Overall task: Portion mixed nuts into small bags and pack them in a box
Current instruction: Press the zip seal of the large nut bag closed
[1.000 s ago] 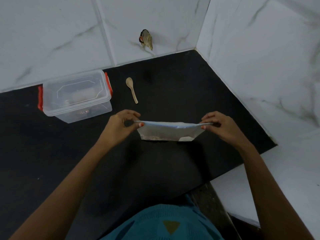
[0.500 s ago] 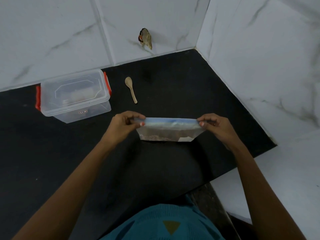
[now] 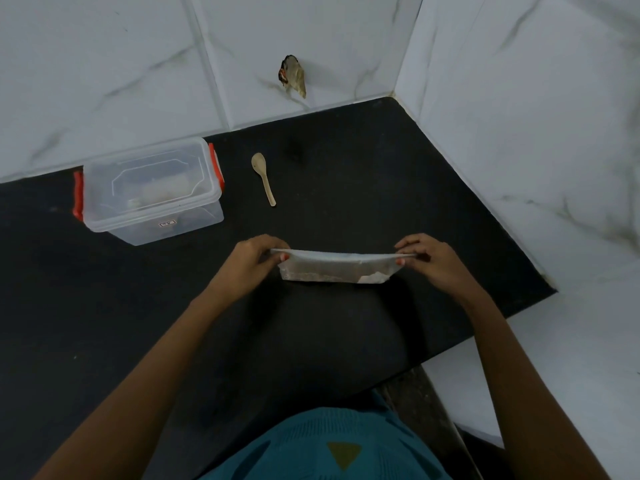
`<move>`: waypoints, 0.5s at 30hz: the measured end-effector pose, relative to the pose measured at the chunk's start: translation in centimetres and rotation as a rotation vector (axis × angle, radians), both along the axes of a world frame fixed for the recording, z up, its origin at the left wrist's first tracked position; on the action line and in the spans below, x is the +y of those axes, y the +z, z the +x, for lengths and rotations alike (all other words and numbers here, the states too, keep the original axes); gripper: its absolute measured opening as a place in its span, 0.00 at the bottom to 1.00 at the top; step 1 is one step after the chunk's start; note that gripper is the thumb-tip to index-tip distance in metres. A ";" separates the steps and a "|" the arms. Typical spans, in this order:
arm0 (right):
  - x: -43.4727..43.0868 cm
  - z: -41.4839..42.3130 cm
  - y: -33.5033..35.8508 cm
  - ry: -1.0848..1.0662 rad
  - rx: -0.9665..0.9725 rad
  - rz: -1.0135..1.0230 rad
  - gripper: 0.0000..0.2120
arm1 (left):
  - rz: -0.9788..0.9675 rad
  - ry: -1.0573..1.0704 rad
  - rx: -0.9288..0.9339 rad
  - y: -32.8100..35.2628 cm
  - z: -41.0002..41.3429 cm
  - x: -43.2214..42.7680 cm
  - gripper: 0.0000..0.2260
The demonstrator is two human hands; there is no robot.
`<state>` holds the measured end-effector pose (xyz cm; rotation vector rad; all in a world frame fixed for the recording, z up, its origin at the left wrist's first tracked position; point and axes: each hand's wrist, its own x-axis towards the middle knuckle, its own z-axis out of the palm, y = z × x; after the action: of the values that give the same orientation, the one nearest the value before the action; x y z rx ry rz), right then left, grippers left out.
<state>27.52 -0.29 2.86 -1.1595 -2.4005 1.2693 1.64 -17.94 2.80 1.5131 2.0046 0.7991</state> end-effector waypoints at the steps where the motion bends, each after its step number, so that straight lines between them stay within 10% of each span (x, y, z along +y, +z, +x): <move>1: -0.1 0.1 0.0 -0.015 0.021 -0.035 0.08 | -0.008 0.019 -0.058 -0.1 0.1 0.0 0.10; 12: -0.7 -0.3 -0.8 -0.105 0.101 -0.155 0.09 | -0.183 0.163 -0.483 -0.6 1.1 0.7 0.05; 15: -0.6 -0.2 -0.8 -0.030 -0.021 -0.133 0.13 | -0.267 0.084 -0.241 -1.2 0.6 0.5 0.16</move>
<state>27.28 -0.87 2.04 -1.2451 -2.3345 1.4329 2.23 -17.46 1.64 1.1337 1.9164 0.6795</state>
